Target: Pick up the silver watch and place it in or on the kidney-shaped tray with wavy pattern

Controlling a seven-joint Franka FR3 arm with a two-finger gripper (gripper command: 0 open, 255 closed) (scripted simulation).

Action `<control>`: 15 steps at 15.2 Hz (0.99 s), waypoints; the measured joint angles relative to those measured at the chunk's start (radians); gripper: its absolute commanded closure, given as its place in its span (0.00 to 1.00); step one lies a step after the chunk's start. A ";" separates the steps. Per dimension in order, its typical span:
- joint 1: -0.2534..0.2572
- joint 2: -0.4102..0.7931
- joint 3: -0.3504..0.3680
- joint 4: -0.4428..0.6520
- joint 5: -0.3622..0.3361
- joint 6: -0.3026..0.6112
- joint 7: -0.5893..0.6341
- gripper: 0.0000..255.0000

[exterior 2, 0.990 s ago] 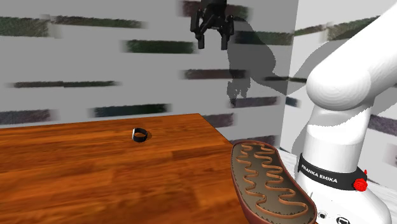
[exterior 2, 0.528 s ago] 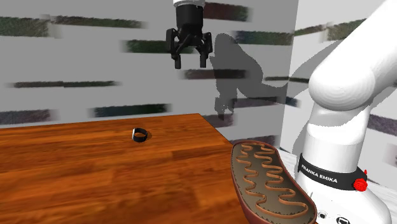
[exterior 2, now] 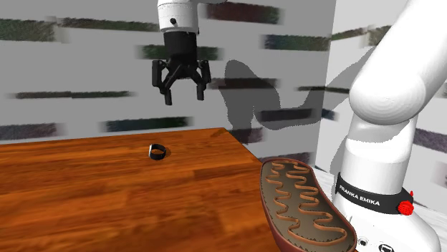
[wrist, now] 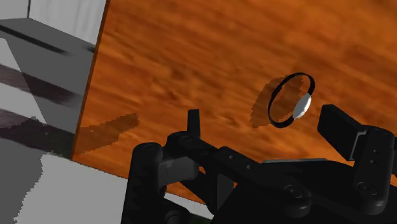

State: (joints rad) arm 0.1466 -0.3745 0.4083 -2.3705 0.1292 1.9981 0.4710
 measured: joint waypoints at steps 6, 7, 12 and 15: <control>0.007 0.205 0.100 0.074 -0.073 0.118 0.117 0.00; 0.014 0.239 0.119 0.087 -0.090 0.134 0.146 0.00; 0.024 0.339 0.149 0.107 -0.150 0.198 0.214 0.00; 0.023 0.365 0.150 0.091 -0.168 0.237 0.226 0.00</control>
State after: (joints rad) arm 0.1694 -0.0090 0.5579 -2.2796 -0.0388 2.2352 0.6969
